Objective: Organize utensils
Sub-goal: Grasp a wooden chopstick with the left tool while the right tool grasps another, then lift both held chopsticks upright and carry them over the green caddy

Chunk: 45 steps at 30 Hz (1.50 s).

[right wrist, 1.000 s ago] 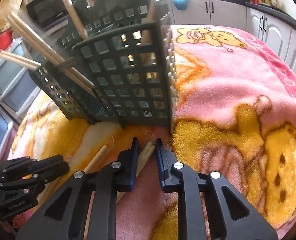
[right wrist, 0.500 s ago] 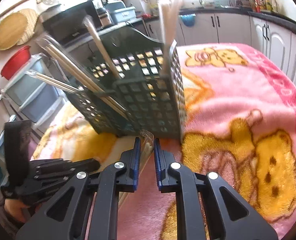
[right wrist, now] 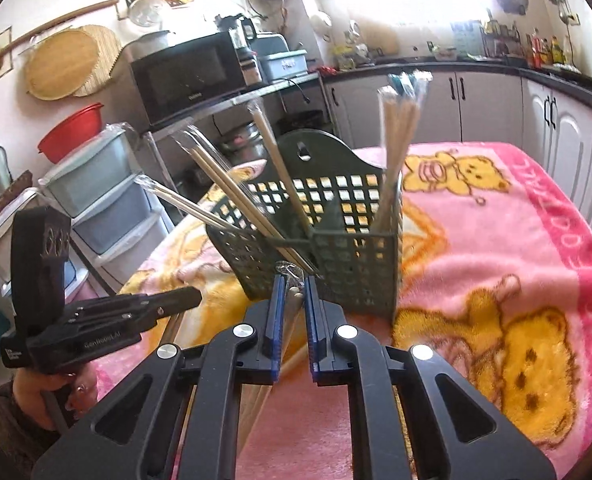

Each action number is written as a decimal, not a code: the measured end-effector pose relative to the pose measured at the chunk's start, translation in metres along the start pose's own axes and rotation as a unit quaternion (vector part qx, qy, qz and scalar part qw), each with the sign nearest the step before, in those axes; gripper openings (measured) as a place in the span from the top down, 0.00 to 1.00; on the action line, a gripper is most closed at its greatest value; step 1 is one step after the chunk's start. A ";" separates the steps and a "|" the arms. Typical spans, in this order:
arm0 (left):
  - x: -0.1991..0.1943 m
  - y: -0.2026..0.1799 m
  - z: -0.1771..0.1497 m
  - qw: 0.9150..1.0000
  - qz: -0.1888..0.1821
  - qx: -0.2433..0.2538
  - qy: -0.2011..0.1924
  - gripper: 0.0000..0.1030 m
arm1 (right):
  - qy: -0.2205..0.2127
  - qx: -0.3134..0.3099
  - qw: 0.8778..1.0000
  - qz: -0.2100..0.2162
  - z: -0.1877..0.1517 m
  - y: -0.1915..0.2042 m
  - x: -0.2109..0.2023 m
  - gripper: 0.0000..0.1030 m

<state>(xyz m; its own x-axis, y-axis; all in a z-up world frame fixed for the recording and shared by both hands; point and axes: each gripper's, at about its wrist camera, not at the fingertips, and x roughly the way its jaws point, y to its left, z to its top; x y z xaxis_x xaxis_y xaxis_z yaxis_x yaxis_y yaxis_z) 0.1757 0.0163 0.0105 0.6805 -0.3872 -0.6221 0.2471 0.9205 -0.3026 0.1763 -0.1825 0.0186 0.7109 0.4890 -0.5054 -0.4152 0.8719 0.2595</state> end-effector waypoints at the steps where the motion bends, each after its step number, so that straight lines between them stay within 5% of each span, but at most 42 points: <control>1: -0.003 0.000 0.001 1.000 -0.002 0.000 -0.005 0.97 | -0.002 -0.001 1.000 0.001 0.000 0.001 0.001 0.91; 17: -0.056 -0.030 0.027 0.995 -0.037 0.018 -0.090 0.97 | -0.076 -0.019 0.997 0.007 0.021 0.012 -0.048 0.94; 45: -0.078 -0.080 0.070 0.984 -0.083 0.054 -0.151 0.97 | -0.172 -0.035 0.984 -0.017 0.050 0.012 -0.103 0.94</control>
<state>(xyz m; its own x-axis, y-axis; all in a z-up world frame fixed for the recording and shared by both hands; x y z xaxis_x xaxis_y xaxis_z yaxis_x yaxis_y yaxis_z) 0.1511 -0.0234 0.1332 0.7947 -0.5140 -0.3228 0.4326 0.8527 -0.2929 0.1267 -0.2209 0.1150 0.8701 0.4502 -0.2005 -0.4178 0.8896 0.1844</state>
